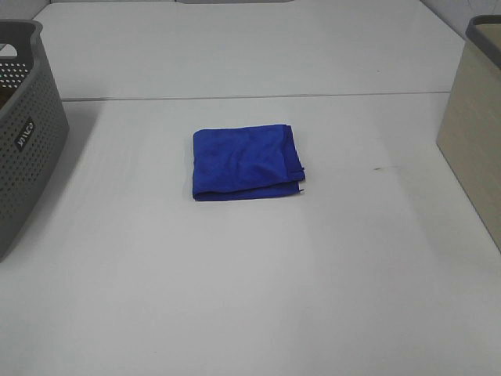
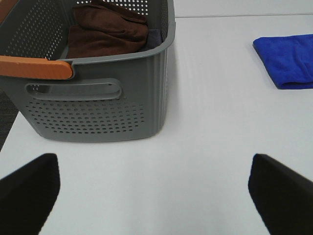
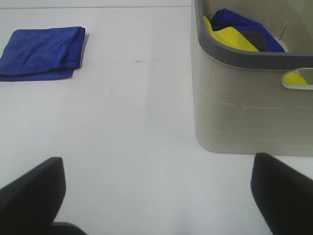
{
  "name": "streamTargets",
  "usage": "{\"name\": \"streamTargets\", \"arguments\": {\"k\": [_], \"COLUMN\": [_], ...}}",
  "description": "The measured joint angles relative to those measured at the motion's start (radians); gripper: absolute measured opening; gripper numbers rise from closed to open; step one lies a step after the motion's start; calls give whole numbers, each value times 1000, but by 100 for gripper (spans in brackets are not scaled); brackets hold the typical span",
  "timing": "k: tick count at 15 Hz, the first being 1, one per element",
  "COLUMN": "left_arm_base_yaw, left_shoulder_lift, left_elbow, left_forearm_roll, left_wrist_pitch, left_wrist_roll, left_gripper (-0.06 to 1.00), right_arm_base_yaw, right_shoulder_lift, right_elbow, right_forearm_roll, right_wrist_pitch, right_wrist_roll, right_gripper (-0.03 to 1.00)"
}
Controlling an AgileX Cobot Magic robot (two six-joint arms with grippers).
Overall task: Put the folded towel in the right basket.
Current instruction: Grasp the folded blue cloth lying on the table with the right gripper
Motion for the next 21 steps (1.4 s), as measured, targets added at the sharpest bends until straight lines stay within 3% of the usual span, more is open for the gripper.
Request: {"name": "streamTargets", "arguments": {"k": [21], "left_arm_base_yaw": [0], "left_shoulder_lift": [0], "left_elbow": [0], "left_forearm_roll": [0], "left_wrist_pitch": [0], "left_wrist_roll": [0], "left_gripper": [97], "right_arm_base_yaw": [0], "right_shoulder_lift": [0], "right_elbow": [0], "right_forearm_roll": [0], "right_wrist_pitch": [0], "right_wrist_roll": [0], "right_gripper": [98]}}
